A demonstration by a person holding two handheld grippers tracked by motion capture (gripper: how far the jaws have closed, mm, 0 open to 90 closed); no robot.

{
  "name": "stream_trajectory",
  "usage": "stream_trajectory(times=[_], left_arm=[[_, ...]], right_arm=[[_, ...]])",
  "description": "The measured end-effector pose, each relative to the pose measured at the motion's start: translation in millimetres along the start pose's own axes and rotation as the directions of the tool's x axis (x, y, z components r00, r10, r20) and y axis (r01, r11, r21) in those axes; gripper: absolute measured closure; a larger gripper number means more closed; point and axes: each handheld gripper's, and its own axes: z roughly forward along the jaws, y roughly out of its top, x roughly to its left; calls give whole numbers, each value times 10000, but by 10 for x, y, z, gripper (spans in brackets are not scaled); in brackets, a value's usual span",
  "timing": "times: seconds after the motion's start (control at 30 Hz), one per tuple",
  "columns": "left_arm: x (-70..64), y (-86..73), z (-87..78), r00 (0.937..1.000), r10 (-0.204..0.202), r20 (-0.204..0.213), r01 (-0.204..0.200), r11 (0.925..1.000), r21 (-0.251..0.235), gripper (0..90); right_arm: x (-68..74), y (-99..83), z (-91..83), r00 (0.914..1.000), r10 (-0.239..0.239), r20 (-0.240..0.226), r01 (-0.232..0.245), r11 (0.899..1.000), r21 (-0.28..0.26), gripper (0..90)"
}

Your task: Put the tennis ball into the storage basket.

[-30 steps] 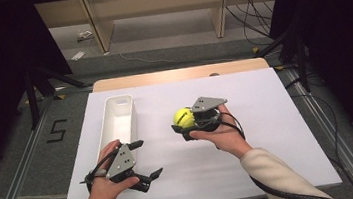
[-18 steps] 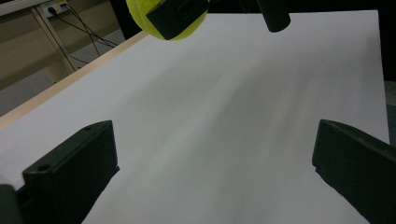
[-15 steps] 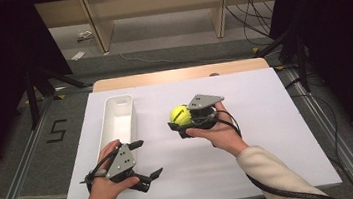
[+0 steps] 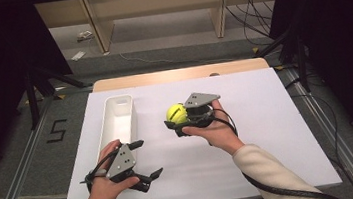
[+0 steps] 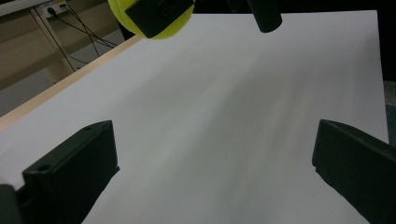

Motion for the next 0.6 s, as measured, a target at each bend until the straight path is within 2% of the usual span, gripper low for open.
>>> stream_trajectory(times=[0.6], left_arm=[[8,0,-4,9999,71,-72,-71,10000,-41,0]], right_arm=[[-2,52,62,10000,44,2,-44,10000,-61,263]])
